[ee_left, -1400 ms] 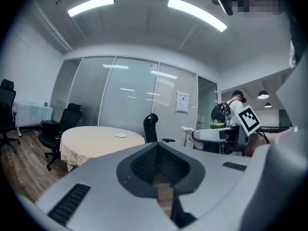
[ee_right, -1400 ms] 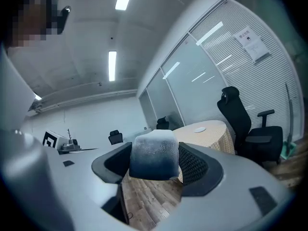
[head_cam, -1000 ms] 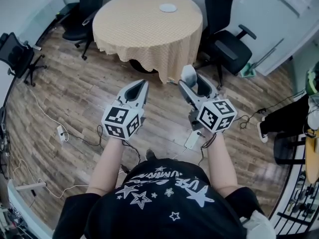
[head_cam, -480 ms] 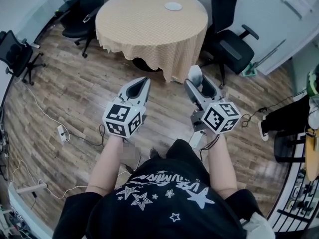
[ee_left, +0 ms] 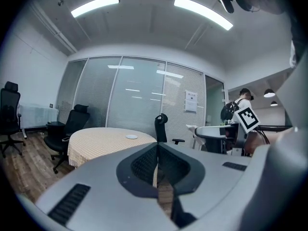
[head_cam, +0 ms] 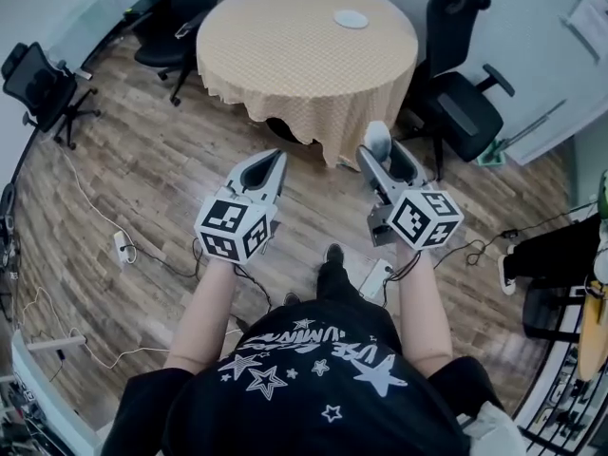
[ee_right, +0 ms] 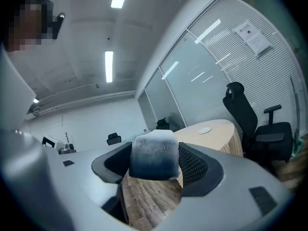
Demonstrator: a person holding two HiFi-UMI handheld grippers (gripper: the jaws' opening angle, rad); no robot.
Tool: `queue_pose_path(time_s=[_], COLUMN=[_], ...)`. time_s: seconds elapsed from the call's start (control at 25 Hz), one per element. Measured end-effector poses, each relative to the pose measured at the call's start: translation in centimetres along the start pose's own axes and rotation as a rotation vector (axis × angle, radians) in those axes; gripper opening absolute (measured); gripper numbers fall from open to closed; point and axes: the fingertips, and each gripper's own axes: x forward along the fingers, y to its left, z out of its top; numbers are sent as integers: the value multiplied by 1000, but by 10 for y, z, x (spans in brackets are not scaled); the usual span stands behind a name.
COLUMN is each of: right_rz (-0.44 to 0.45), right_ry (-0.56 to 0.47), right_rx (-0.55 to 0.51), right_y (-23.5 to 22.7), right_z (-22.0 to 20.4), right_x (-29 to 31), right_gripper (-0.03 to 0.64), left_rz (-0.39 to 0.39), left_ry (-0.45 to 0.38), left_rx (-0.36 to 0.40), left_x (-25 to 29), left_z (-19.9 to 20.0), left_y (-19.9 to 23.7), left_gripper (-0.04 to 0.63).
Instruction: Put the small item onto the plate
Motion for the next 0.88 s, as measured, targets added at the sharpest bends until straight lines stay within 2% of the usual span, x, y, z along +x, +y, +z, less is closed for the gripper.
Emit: queue_pose_path(time_s=[0.28,0.56,0.88], right_rz=[-9,-15,15], right_ry=[7,36,62], right_rx=[15,38,44], right_y=[-64,-122,-164], right_z=[24,27,40], right_x=[33,60,89], right_gripper=[310,310,310], left_rz=[33,36,61], left_ry=[26,76,92], left_rx=[-2,2,11], left_x=[60,121,174], left_z=[5,-2,4], left_y=[14,21,27], left_gripper=[8,8,8])
